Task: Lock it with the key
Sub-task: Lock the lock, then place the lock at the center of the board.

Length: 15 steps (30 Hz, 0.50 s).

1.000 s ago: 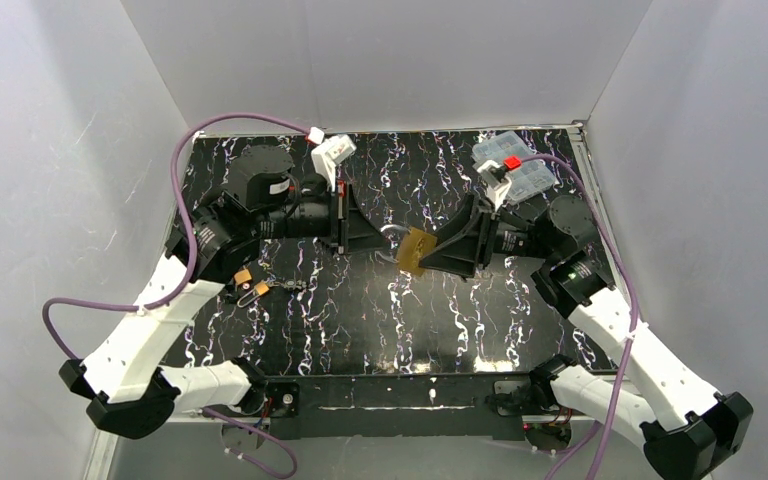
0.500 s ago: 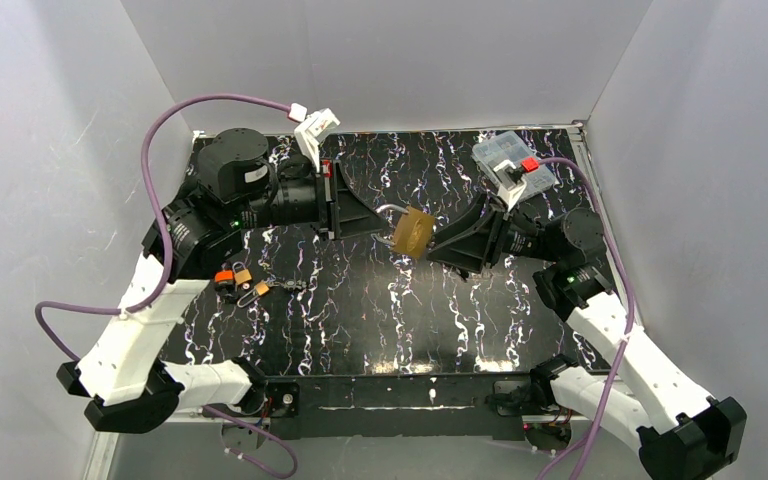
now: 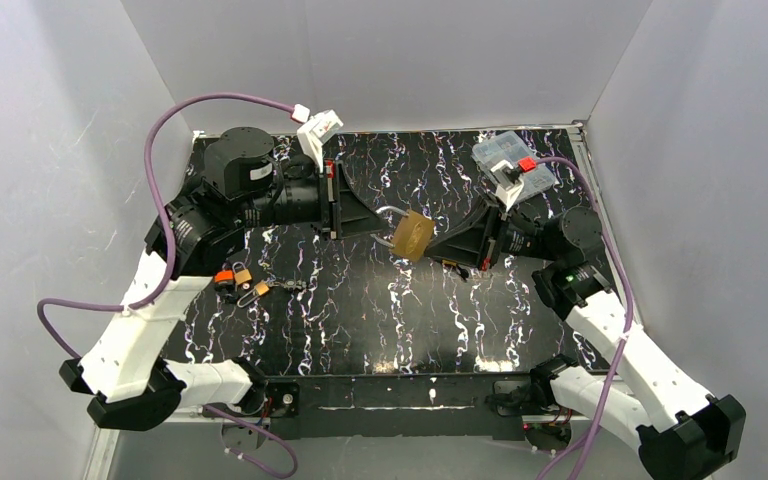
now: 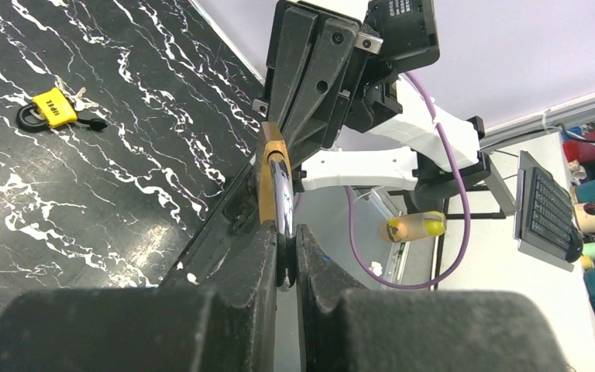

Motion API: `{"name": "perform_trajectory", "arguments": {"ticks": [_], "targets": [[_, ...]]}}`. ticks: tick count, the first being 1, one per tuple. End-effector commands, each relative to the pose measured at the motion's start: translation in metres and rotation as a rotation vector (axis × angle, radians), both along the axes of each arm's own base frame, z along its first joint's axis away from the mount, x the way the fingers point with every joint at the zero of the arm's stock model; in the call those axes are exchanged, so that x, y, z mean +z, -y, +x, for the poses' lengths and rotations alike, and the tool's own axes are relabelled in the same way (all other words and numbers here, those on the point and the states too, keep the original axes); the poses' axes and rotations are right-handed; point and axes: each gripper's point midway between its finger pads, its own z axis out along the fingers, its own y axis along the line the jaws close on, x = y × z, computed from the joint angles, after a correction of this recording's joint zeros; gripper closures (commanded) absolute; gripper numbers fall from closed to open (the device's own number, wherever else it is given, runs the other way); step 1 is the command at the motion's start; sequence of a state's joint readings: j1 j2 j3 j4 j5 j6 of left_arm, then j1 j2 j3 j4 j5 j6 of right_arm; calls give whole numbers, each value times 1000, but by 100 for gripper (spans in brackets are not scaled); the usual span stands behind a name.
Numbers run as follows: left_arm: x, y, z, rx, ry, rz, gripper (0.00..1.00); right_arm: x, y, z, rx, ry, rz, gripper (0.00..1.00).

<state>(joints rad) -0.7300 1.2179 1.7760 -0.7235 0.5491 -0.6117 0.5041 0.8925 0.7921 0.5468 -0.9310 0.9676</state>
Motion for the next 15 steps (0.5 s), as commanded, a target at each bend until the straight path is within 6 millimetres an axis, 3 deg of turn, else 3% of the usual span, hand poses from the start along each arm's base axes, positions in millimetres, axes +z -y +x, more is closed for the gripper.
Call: {"name": "perform_trajectory", "arguments": {"ticks": [1,12,15], "targets": [[43,-14,-7,21,145,-77,100,16,5,-4,-20,73,21,99],[53,-39,9,123,213,-55,100,-7,12,1,-55,43,-23,99],[49,-42,22,166,206,-35,100,-23,13,12,-106,-7,-68,99]]}}
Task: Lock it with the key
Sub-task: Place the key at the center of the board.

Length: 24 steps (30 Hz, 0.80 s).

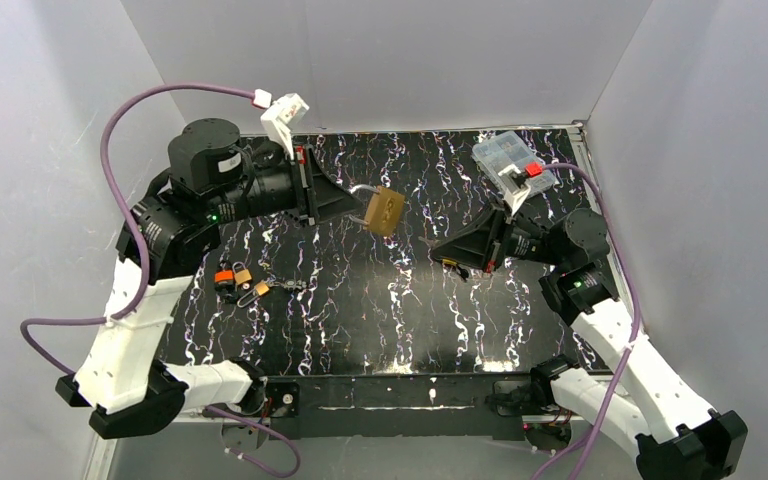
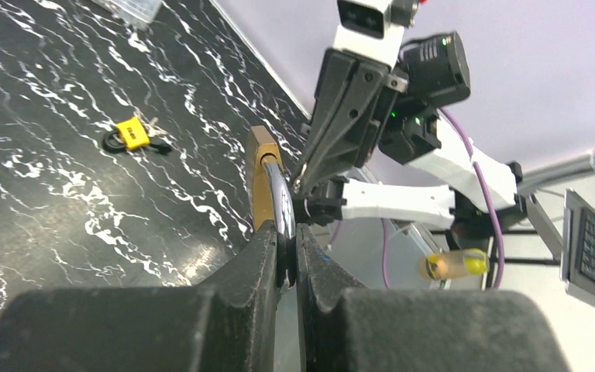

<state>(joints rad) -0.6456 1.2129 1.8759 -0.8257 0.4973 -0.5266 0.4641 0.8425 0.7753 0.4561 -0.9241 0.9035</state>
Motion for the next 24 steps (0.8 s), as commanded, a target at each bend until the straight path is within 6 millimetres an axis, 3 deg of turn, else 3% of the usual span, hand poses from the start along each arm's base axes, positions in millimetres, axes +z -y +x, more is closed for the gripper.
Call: {"name": "perform_trajectory", "arguments": {"ticks": [1,3,7,13,18,24], "targets": [[30,-13,12,76,115,-49,100,-20,4,15,-88,-41,-62,99],[9,-14,33,147,85,21,100,-34,6,35,-196,-105,-125,99],[-62,-8,84,281,-31,182,100,-61,15,90,-453,-275,-261,99],[-148,12,146,386,-136,319,100,-102,17,141,-612,-372,-372,99],[-200,30,187,419,-174,400,100,-150,13,181,-684,-462,-506,99],[-249,48,217,410,-210,468,100,-182,4,213,-707,-527,-596,99]]}}
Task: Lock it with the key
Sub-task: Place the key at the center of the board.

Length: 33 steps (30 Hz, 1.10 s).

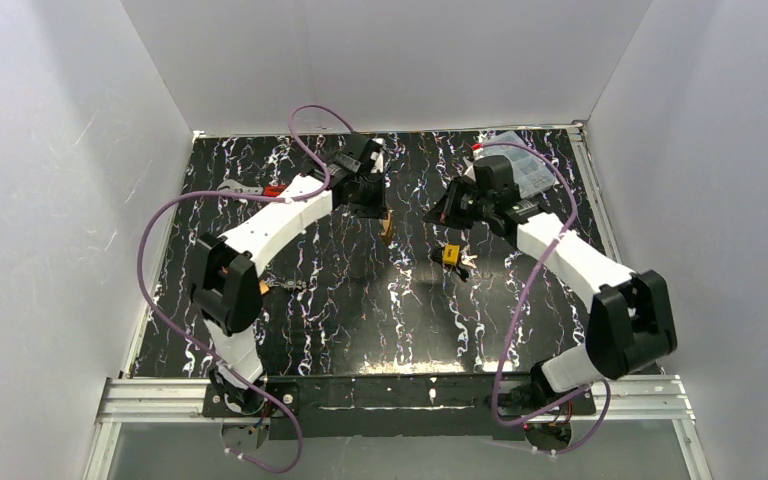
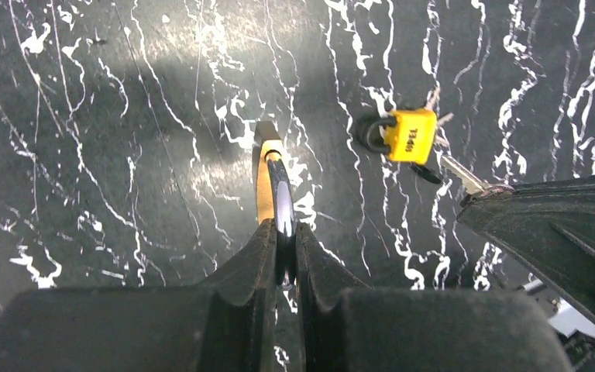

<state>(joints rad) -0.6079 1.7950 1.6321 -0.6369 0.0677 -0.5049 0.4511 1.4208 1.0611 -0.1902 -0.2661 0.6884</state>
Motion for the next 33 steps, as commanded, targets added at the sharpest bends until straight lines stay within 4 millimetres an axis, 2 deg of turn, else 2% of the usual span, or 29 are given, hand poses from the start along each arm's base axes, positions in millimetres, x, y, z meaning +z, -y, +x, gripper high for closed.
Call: {"name": "perform_trajectory", "arguments": {"ticks": [1,9,14,21,24,29,33], "targets": [[34,20,35,3,148,-79,100,3,-3,30,-34,31,-44,99],[-14,35,60,11,123,-48,100,-33,-13,56,-58,-45,-96,99],[-32,36,70,22,127,-26,100,-55,-12,66,-88,-87,-139,99],[-49,38,69,32,101,-24,100,-71,-23,72,-48,-124,-131,99],[-48,38,67,31,97,-28,93,-78,-26,72,-41,-135,-130,99],[-39,41,65,11,98,-47,71,-89,-31,73,-24,-166,-134,99],[-28,42,64,4,106,-51,63,-93,-35,74,-17,-176,-128,99]]}}
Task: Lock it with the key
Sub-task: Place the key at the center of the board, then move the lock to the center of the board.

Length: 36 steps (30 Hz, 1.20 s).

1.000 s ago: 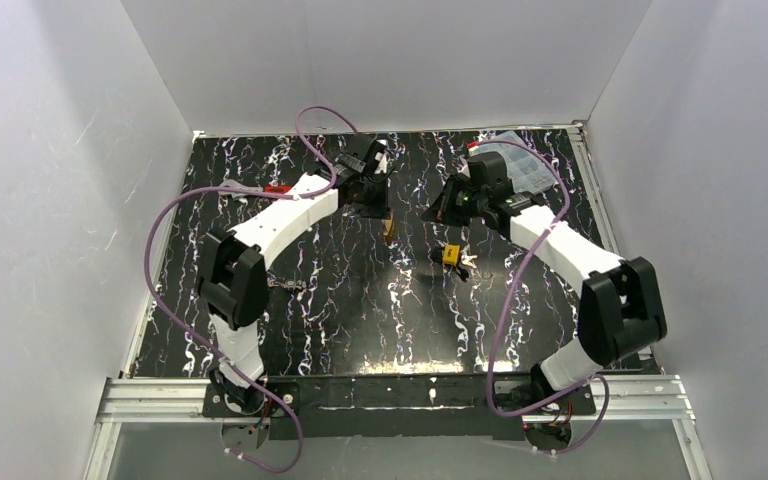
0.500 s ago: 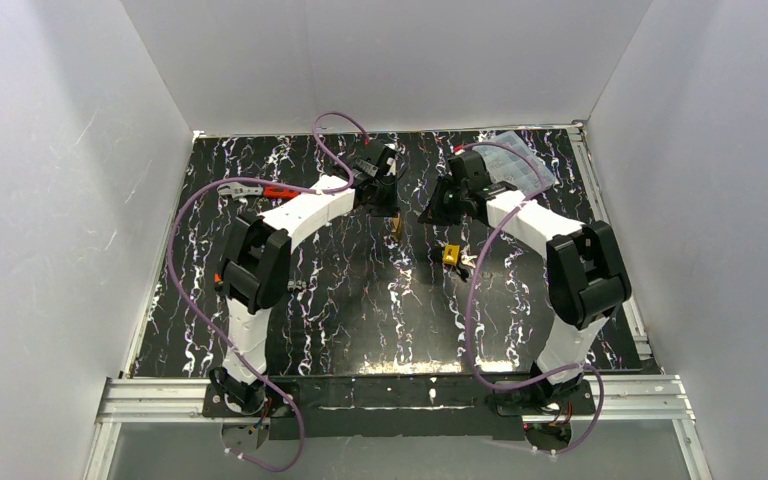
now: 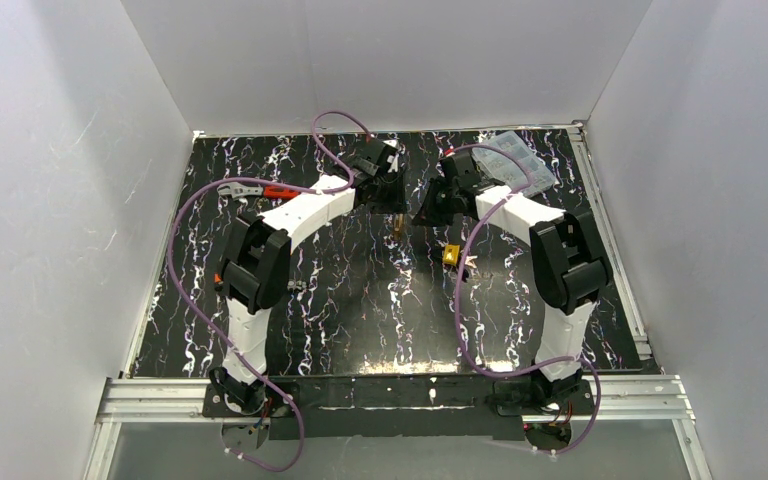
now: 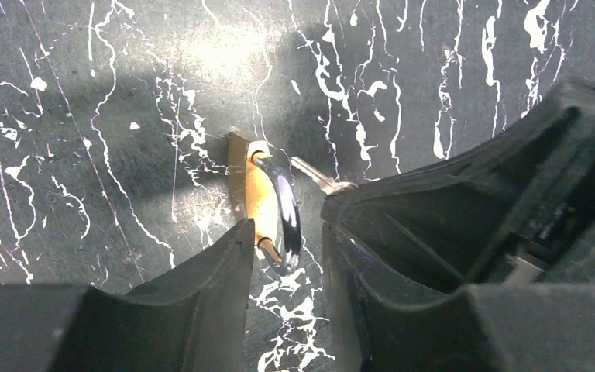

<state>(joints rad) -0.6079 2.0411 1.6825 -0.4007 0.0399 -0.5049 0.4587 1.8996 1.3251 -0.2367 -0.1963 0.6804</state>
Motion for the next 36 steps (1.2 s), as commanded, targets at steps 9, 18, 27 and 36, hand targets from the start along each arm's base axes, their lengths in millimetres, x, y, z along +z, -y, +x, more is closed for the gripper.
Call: {"name": "perform_trajectory", "arguments": {"ticks": [9,18,27,36], "targets": [[90,-19,-3,20,137,3,39,14,-17,15,23,27,43,78],[108,-87,-44,149,128,98,9,28,-16,9,29,42,62,42],[103,-191,-102,436,64,186,2,54,-4,-10,17,93,78,38],[59,-268,-153,738,-83,197,2,87,17,-41,26,174,70,37]]}}
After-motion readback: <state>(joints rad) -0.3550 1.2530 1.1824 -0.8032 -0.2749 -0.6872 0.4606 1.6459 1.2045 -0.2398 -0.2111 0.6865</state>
